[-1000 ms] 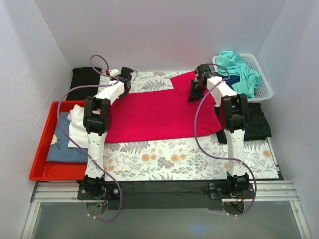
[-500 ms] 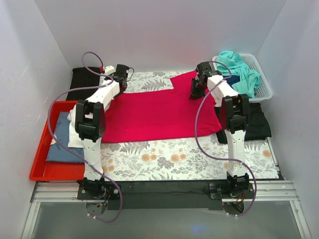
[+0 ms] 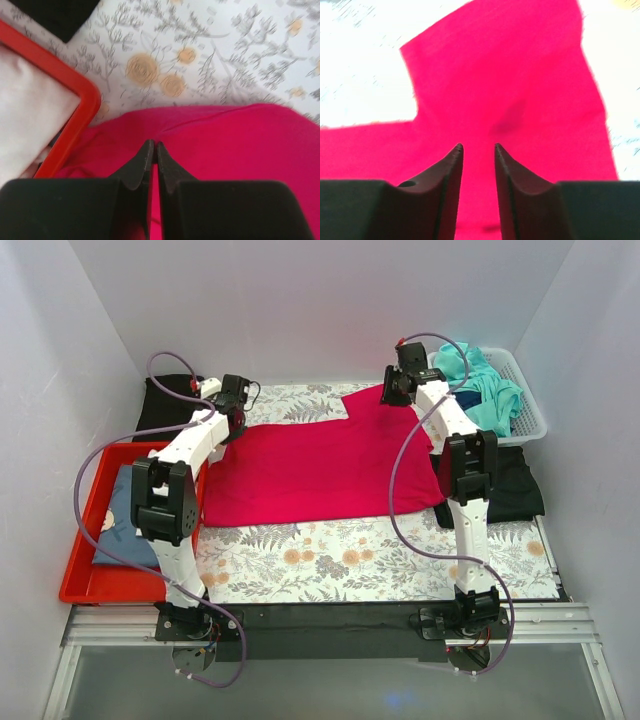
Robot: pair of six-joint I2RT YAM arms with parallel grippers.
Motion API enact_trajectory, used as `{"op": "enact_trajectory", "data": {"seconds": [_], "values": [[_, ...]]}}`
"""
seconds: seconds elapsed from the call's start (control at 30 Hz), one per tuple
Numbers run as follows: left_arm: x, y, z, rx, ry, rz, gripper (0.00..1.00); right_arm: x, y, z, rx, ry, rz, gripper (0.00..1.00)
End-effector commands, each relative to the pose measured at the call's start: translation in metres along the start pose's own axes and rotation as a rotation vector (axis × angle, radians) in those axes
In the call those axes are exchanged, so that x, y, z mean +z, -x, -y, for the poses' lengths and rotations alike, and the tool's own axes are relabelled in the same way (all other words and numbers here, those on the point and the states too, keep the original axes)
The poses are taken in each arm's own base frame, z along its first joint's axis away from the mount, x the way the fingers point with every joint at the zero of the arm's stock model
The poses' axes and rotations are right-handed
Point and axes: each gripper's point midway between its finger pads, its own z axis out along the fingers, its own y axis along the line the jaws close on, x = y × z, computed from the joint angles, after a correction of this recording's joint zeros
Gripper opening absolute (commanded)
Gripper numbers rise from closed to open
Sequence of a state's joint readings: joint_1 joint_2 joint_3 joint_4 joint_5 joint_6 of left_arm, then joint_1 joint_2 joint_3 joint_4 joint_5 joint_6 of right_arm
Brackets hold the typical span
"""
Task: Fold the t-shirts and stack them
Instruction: Grap the side of the flattened tshirt furthest away from the robot with both arms
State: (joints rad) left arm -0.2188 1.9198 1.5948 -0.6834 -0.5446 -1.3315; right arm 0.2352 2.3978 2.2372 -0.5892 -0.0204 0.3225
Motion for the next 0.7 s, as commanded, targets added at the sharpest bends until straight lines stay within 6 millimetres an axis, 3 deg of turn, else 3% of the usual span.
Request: {"op": "enact_trajectory", "data": {"seconds": [0.0, 0.23, 0.67], "values": [[-0.026, -0.002, -0.015, -0.022, -0.019, -0.026, 0.0, 0.027, 0.027, 0.024, -0.012, -0.089, 0.135, 0.39], [-0.045, -0.013, -0.036, -0.025, -0.005, -0.051, 0.0, 0.052, 0.039, 0.047, 0.025, -0.13, 0.208, 0.46], [-0.055, -0.021, -0.044, -0.039, -0.008, -0.085, 0.0, 0.051, 0.099, 0.081, 0.045, -0.169, 0.428, 0.57]]}}
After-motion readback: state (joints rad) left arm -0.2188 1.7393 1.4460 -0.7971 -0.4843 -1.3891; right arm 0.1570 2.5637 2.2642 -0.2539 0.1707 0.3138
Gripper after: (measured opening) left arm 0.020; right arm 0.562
